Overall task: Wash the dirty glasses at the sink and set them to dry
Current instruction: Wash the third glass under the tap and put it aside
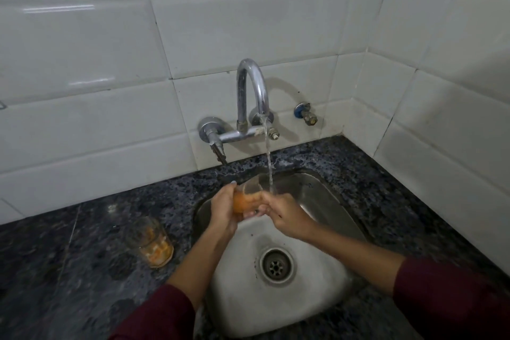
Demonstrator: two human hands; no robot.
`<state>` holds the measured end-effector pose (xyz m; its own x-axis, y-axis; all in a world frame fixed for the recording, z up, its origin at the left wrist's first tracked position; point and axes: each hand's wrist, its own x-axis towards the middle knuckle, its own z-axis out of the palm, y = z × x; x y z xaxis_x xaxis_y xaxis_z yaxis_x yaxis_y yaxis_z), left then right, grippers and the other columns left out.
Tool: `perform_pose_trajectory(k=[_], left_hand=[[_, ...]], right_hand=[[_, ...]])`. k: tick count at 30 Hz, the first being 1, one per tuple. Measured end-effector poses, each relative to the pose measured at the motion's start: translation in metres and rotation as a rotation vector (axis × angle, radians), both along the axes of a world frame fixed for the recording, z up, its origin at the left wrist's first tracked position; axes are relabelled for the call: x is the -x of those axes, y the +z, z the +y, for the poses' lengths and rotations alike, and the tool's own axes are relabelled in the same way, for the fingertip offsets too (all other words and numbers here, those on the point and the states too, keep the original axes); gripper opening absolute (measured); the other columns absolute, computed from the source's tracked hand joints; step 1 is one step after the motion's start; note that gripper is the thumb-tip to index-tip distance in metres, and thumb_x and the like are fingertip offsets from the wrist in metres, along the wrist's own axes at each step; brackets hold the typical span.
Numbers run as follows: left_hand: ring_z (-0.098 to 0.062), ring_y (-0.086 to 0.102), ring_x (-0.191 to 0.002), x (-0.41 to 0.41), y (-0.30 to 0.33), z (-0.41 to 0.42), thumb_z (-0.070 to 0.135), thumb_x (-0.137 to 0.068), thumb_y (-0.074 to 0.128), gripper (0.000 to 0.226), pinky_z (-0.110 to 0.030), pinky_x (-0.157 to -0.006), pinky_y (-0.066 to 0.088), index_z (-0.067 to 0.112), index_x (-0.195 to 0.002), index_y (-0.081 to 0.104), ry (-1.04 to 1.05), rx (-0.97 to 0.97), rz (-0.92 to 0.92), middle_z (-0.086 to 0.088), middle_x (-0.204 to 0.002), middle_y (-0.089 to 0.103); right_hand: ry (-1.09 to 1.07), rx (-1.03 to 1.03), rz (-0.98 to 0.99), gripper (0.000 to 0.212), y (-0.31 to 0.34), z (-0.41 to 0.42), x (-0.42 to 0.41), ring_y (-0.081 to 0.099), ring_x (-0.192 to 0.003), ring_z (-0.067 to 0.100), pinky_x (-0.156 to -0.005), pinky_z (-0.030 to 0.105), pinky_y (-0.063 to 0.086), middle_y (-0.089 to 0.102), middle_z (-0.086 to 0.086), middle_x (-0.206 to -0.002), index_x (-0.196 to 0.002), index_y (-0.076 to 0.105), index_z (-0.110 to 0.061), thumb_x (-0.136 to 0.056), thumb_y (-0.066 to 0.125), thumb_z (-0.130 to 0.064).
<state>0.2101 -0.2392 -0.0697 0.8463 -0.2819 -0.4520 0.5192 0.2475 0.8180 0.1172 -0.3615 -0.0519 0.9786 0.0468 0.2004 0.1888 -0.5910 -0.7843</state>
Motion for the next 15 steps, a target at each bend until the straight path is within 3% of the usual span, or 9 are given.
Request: perform_pose_trajectory(k=[2,4,7,8,10,11,15], left_hand=[[-0.021,0.068,-0.058,-0.004,0.0,0.005,0.038,-0.095,0.05,0.034,-0.026,-0.041,0.052,0.008,-0.107,0.06,-0.142,0.054,0.118,-0.013,-0.079,0.07],[-0.023,0.07,-0.069,-0.003,0.0,0.005,0.043,-0.095,0.047,0.045,-0.029,-0.047,0.056,0.005,-0.117,0.058,-0.193,0.138,0.098,-0.015,-0.091,0.07],[-0.026,0.066,-0.078,0.006,-0.004,-0.004,0.034,-0.096,0.051,0.025,-0.039,-0.063,0.057,0.012,-0.107,0.056,-0.049,0.157,-0.175,-0.014,-0.095,0.065],[-0.026,0.065,-0.077,0.008,-0.003,-0.008,0.033,-0.095,0.053,0.019,-0.041,-0.065,0.055,0.015,-0.099,0.057,0.019,0.124,-0.245,-0.013,-0.092,0.065],[-0.026,0.063,-0.071,0.006,0.001,-0.01,0.034,-0.094,0.053,0.018,-0.037,-0.06,0.053,0.016,-0.091,0.058,0.079,0.083,-0.248,-0.016,-0.088,0.063],[-0.025,0.062,-0.066,0.001,0.002,-0.008,0.034,-0.095,0.052,0.02,-0.034,-0.054,0.053,0.015,-0.091,0.057,0.068,0.081,-0.192,-0.017,-0.086,0.063],[-0.018,0.061,-0.044,-0.011,0.008,0.002,0.043,-0.094,0.05,0.04,-0.022,-0.034,0.048,0.005,-0.099,0.058,-0.143,0.081,0.106,-0.011,-0.066,0.065]], right_hand=[[0.08,0.152,-0.02,0.026,0.0,-0.012,-0.002,0.062,-0.102,0.009,-0.089,0.016,0.05,0.067,0.01,-0.114,-0.114,0.06,-0.004,-0.091,0.049,0.001],[0.017,0.086,0.007,0.022,0.001,-0.015,-0.008,0.067,-0.095,0.018,-0.084,0.025,0.054,0.069,0.009,-0.108,-0.11,0.062,-0.008,-0.092,0.05,-0.003],[-0.225,-0.403,0.14,0.015,0.017,-0.004,-0.018,0.067,-0.08,0.031,-0.074,0.04,0.054,0.071,0.018,-0.095,-0.1,0.064,-0.007,-0.093,0.051,-0.011],[-0.248,-0.531,0.185,0.015,0.022,0.0,-0.021,0.066,-0.078,0.03,-0.071,0.038,0.053,0.07,0.019,-0.093,-0.099,0.064,-0.006,-0.093,0.051,-0.011],[-0.2,-0.596,0.213,0.016,0.023,0.006,-0.022,0.065,-0.076,0.023,-0.067,0.029,0.055,0.07,0.016,-0.095,-0.104,0.062,-0.005,-0.094,0.05,-0.009],[-0.137,-0.513,0.181,0.018,0.02,0.007,-0.018,0.066,-0.079,0.02,-0.069,0.027,0.055,0.069,0.013,-0.1,-0.109,0.06,-0.006,-0.094,0.049,-0.008],[0.13,0.18,0.016,0.032,0.008,-0.015,-0.008,0.062,-0.108,0.014,-0.092,0.023,0.05,0.065,0.008,-0.119,-0.121,0.057,-0.01,-0.092,0.046,-0.003]])
